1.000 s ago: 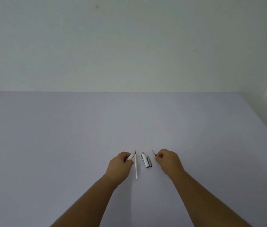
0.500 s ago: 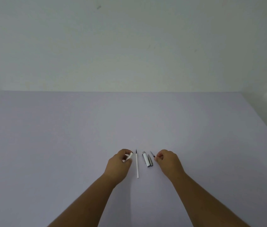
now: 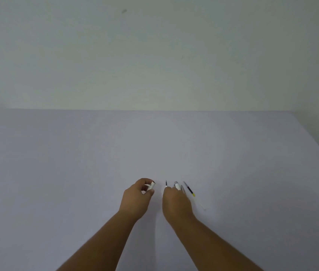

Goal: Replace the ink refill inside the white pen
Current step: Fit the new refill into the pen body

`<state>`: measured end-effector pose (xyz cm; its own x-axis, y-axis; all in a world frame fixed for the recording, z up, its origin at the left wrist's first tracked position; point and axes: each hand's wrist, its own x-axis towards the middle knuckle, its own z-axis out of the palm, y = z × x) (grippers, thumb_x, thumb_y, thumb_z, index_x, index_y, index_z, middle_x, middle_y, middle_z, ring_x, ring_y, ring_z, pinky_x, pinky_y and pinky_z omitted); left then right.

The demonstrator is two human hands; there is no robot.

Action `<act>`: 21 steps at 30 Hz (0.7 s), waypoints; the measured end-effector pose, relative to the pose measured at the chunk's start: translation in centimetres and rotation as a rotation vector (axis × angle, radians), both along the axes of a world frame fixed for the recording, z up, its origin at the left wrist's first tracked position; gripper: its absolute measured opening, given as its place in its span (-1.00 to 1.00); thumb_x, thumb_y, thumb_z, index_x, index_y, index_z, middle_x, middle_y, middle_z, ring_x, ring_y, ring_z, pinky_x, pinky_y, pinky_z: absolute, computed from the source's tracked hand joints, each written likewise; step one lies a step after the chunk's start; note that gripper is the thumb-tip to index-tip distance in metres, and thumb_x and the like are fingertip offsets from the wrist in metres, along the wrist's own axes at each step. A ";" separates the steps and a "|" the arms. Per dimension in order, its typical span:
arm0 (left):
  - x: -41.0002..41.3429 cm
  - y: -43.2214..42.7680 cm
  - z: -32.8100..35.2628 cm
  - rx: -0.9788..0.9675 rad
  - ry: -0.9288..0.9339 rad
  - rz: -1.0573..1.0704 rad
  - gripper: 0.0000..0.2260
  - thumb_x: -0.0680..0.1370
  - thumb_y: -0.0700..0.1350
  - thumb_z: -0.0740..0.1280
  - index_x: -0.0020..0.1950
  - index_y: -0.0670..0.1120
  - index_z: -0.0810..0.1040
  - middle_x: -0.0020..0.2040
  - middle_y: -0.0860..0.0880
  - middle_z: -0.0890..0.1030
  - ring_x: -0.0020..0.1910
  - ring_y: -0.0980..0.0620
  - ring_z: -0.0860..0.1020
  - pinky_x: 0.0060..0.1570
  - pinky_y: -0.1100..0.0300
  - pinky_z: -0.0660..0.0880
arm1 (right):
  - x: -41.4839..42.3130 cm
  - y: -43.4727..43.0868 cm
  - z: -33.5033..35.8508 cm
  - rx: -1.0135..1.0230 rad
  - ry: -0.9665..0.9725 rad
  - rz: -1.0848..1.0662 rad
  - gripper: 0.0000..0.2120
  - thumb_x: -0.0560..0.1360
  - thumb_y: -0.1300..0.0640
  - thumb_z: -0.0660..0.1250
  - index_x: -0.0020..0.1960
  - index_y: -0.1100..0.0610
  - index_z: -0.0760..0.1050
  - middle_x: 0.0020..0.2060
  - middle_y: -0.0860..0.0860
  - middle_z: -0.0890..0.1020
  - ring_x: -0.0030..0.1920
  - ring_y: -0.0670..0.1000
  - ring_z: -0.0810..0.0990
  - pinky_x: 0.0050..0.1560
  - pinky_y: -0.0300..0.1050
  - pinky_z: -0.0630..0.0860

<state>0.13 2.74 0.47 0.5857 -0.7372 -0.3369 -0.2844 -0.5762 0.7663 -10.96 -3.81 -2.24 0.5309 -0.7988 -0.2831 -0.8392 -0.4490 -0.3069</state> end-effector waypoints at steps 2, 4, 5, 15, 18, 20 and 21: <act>0.2 0.3 -0.2 0.013 0.001 -0.001 -0.84 0.53 -0.04 0.31 0.07 0.16 0.53 -0.09 0.13 0.55 -0.13 0.13 0.52 -0.35 0.43 0.34 | 0.0 0.3 0.1 0.048 -0.040 -0.088 -0.77 0.53 0.32 0.16 0.15 0.21 0.45 0.21 0.11 0.56 0.36 0.06 0.44 0.22 -0.10 0.47; 0.2 0.6 -0.3 0.015 0.019 -0.002 -0.85 0.52 -0.04 0.32 0.05 0.17 0.55 -0.10 0.15 0.56 -0.15 0.18 0.52 -0.35 0.43 0.33 | -0.1 0.3 0.4 0.097 -0.068 -0.152 -0.80 0.52 0.30 0.15 0.11 0.21 0.46 0.16 0.11 0.59 0.24 0.08 0.53 0.11 -0.08 0.52; 0.2 0.7 -0.3 0.015 0.027 -0.002 -0.86 0.52 -0.04 0.33 0.03 0.18 0.55 -0.10 0.16 0.56 -0.15 0.18 0.52 -0.34 0.43 0.33 | -0.2 0.3 0.4 0.124 -0.080 -0.175 -0.81 0.51 0.29 0.15 0.08 0.21 0.46 0.12 0.12 0.61 0.15 0.10 0.57 0.03 -0.08 0.53; -0.3 0.5 -0.1 0.039 -0.001 -0.042 -0.90 0.49 -0.10 0.39 -0.08 0.12 0.60 -0.15 0.14 0.57 -0.25 0.21 0.50 -0.39 0.44 0.32 | -1.2 -1.5 3.5 0.435 -0.903 -0.717 -0.96 0.44 0.17 0.33 -0.17 0.08 0.54 -0.35 0.00 0.62 -0.35 -0.03 0.55 -0.30 -0.17 0.53; -0.8 0.3 0.3 0.026 0.005 -0.064 -0.87 0.49 -0.11 0.39 -0.13 0.15 0.57 -0.17 0.14 0.57 -0.25 0.17 0.51 -0.39 0.41 0.34 | -1.5 -1.6 4.0 0.502 -0.966 -0.726 -0.97 0.44 0.18 0.36 -0.14 0.10 0.58 -0.34 0.00 0.62 -0.35 -0.05 0.55 -0.31 -0.19 0.50; -1.1 0.1 0.6 0.009 0.008 -0.080 -0.88 0.49 -0.11 0.39 -0.10 0.13 0.59 -0.16 0.14 0.57 -0.24 0.17 0.51 -0.36 0.41 0.34 | -1.7 -1.5 4.1 0.527 -0.977 -0.711 -0.97 0.43 0.19 0.36 -0.15 0.09 0.58 -0.32 0.00 0.62 -0.33 -0.05 0.55 -0.31 -0.19 0.49; -1.3 0.1 0.7 0.001 0.008 -0.084 -0.89 0.49 -0.11 0.38 -0.07 0.11 0.60 -0.15 0.14 0.57 -0.24 0.17 0.51 -0.36 0.41 0.34 | -1.7 -1.3 4.1 0.531 -0.971 -0.699 -0.96 0.44 0.19 0.36 -0.15 0.08 0.58 -0.32 0.00 0.62 -0.33 -0.05 0.55 -0.31 -0.19 0.50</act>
